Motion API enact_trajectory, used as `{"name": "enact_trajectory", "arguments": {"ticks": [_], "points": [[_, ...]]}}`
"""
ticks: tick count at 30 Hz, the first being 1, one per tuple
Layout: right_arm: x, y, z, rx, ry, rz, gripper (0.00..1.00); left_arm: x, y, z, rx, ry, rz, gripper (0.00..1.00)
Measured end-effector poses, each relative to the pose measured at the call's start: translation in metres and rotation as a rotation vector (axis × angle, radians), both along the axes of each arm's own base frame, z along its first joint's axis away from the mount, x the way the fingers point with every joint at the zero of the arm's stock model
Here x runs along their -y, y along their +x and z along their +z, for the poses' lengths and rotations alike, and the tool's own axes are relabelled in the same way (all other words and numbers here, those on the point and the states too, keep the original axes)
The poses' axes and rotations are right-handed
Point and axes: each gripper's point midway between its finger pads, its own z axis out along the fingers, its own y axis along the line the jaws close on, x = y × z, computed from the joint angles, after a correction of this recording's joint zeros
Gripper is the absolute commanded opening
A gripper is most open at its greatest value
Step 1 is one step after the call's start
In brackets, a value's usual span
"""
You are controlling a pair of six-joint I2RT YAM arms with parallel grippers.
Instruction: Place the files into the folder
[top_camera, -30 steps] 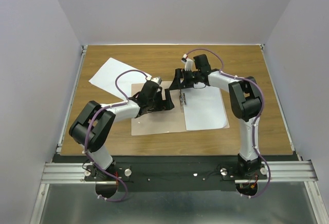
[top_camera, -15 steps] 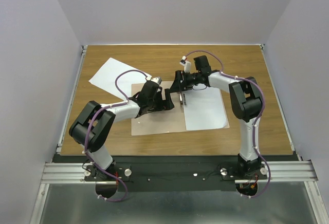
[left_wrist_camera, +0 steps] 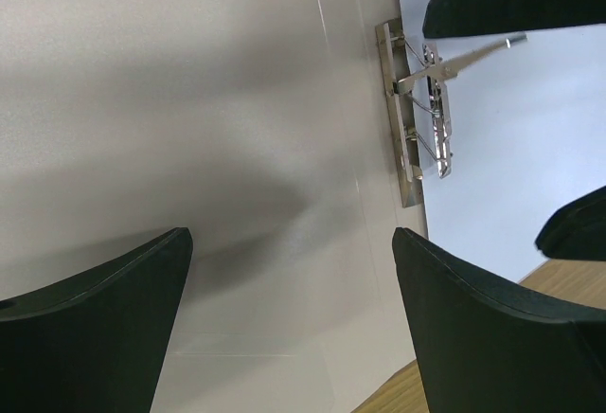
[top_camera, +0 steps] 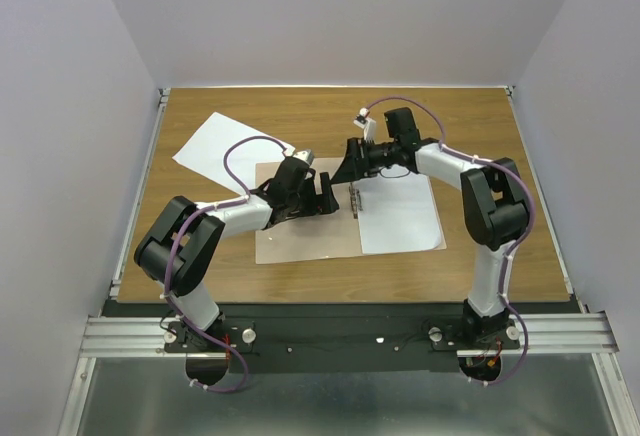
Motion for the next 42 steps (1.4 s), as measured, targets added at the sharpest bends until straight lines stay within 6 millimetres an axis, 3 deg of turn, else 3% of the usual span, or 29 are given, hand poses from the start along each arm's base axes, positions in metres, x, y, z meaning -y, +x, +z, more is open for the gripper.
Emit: {"name": "enact_trajectory", "arguments": {"ticks": [8, 16, 22, 27, 31, 36, 37, 42], "points": [[0.010, -0.025, -0.018, -0.053, -0.022, 0.012, 1.00, 0.000, 0.000, 0.000, -0.002, -0.004, 0.005, 0.97], [0.011, -0.041, 0.010, 0.010, -0.007, 0.025, 1.00, 0.000, 0.001, 0.001, -0.010, -0.013, 0.017, 0.97], [0.025, -0.028, 0.032, 0.102, -0.078, -0.114, 1.00, -0.001, 0.002, 0.003, -0.029, -0.007, 0.040, 0.95], [0.050, -0.023, 0.071, 0.193, -0.117, -0.322, 1.00, 0.000, 0.011, 0.016, -0.043, 0.004, 0.081, 0.78], [0.070, -0.029, 0.087, 0.213, -0.126, -0.461, 1.00, 0.008, 0.030, 0.042, -0.011, -0.012, 0.108, 0.71], [0.097, -0.035, 0.068, 0.166, -0.188, -0.630, 1.00, 0.025, 0.057, 0.059, 0.015, -0.031, 0.126, 0.62], [0.101, -0.036, 0.063, 0.159, -0.199, -0.654, 1.00, 0.029, 0.062, 0.056, 0.006, -0.026, 0.127, 0.62], [0.116, -0.039, 0.054, 0.146, -0.232, -0.736, 1.00, 0.043, 0.075, 0.034, -0.038, 0.023, 0.133, 0.43]]}}
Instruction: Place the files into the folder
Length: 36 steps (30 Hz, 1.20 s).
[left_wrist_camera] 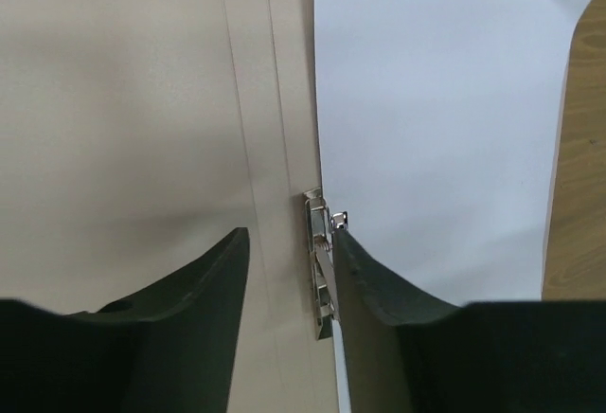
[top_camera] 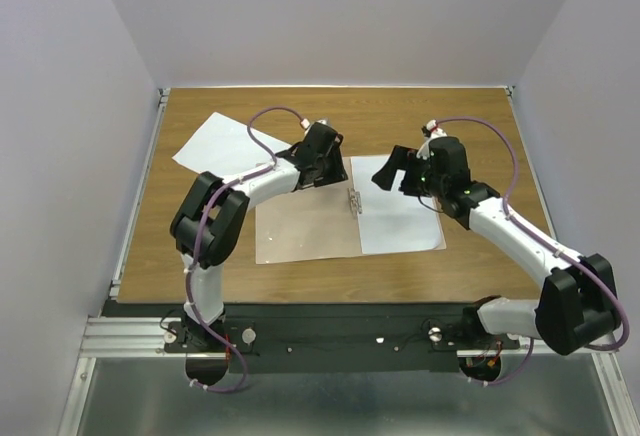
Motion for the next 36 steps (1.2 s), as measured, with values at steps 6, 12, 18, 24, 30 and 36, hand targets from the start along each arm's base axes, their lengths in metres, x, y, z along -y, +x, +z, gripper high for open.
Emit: {"name": "enact_trajectory", "arguments": {"ticks": [6, 12, 18, 24, 30, 36], "points": [[0.007, -0.001, -0.003, 0.006, -0.015, -0.036, 1.00, 0.006, 0.003, -0.020, -0.048, 0.040, 0.012, 0.43], [0.013, -0.011, -0.026, -0.042, -0.040, -0.042, 1.00, 0.013, 0.011, -0.027, -0.053, 0.044, 0.011, 0.43], [0.015, -0.014, -0.033, -0.056, -0.049, -0.045, 1.00, 0.021, 0.009, -0.033, -0.065, 0.049, -0.001, 0.42], [0.017, -0.017, -0.038, -0.065, -0.057, -0.051, 1.00, 0.022, 0.004, -0.046, -0.096, 0.061, 0.000, 0.23], [0.017, -0.018, -0.039, -0.068, -0.057, -0.048, 1.00, 0.025, 0.003, -0.048, -0.101, 0.056, 0.002, 0.14], [0.011, -0.020, -0.042, -0.092, -0.027, -0.027, 0.89, 0.027, 0.004, -0.049, -0.103, 0.049, 0.007, 0.06]]}}
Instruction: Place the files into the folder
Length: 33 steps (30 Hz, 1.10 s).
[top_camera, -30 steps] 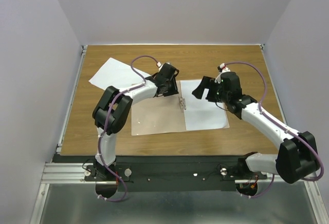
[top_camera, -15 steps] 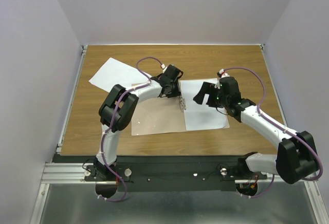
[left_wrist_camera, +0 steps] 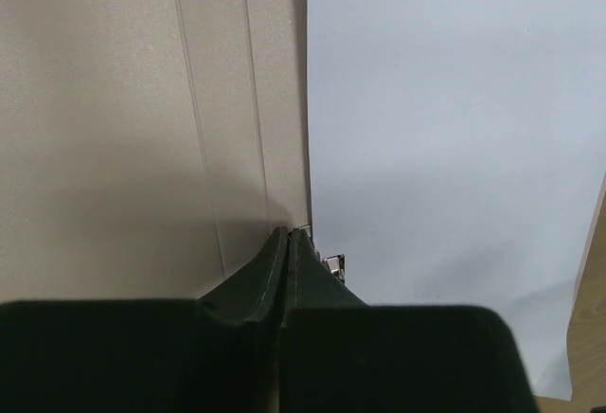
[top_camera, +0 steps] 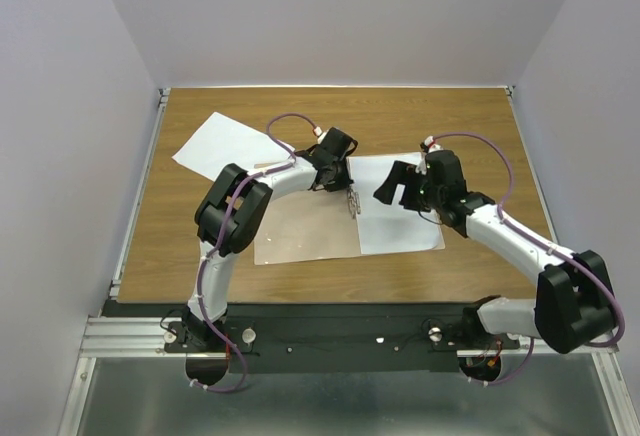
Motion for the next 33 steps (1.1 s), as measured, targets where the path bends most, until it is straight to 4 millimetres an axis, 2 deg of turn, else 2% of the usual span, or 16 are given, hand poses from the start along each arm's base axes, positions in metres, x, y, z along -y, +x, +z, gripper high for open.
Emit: {"name": "enact_trajectory", "arguments": {"ticks": [5, 10, 17, 23, 33], "points": [[-0.019, -0.003, -0.011, -0.083, 0.090, 0.030, 0.71, 0.002, 0.000, 0.000, 0.000, -0.010, -0.001, 0.06], [-0.045, 0.001, -0.020, -0.156, 0.149, 0.056, 0.66, 0.004, 0.000, 0.001, 0.005, -0.015, -0.005, 0.06], [-0.067, 0.015, -0.027, -0.213, 0.187, 0.039, 0.47, 0.005, 0.000, 0.000, 0.009, -0.019, -0.007, 0.06], [-0.074, 0.024, -0.028, -0.221, 0.201, 0.021, 0.44, 0.006, 0.000, -0.001, 0.013, -0.025, -0.008, 0.06], [-0.082, 0.023, -0.046, -0.264, 0.184, 0.027, 0.34, 0.007, 0.001, -0.001, 0.019, -0.031, -0.009, 0.06]]}}
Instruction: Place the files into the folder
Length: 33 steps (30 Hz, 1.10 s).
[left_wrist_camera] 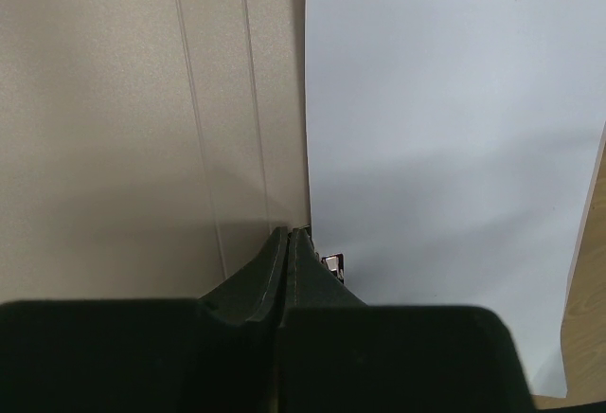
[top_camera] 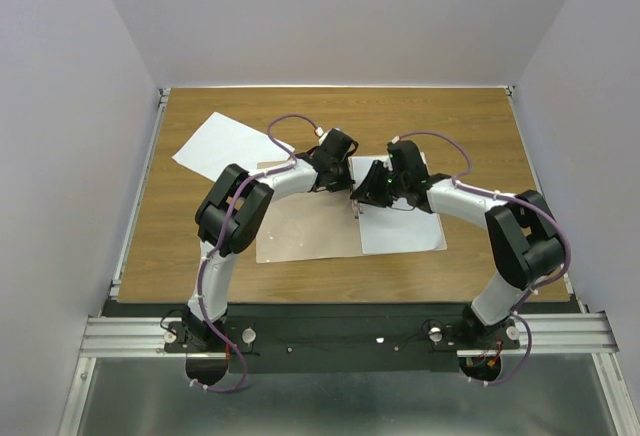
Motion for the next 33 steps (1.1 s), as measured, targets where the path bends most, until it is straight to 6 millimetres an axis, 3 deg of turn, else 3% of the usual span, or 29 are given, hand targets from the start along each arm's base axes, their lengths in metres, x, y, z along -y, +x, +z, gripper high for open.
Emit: {"name": "enact_trajectory", "arguments": {"ticks": [9, 11, 13, 33], "points": [[-0.004, -0.006, -0.004, -0.005, -0.004, 0.016, 0.17, 0.000, 0.000, 0.000, 0.002, -0.003, -0.001, 0.06], [-0.002, -0.010, -0.008, -0.011, -0.007, 0.017, 0.06, 0.000, 0.000, 0.000, 0.002, -0.003, -0.002, 0.06], [0.001, -0.014, -0.011, -0.011, -0.013, 0.014, 0.01, 0.001, 0.000, 0.000, 0.003, -0.005, -0.002, 0.06], [0.020, -0.026, -0.038, -0.022, -0.058, -0.060, 0.01, 0.003, -0.003, -0.001, 0.017, 0.009, -0.041, 0.02]]}}
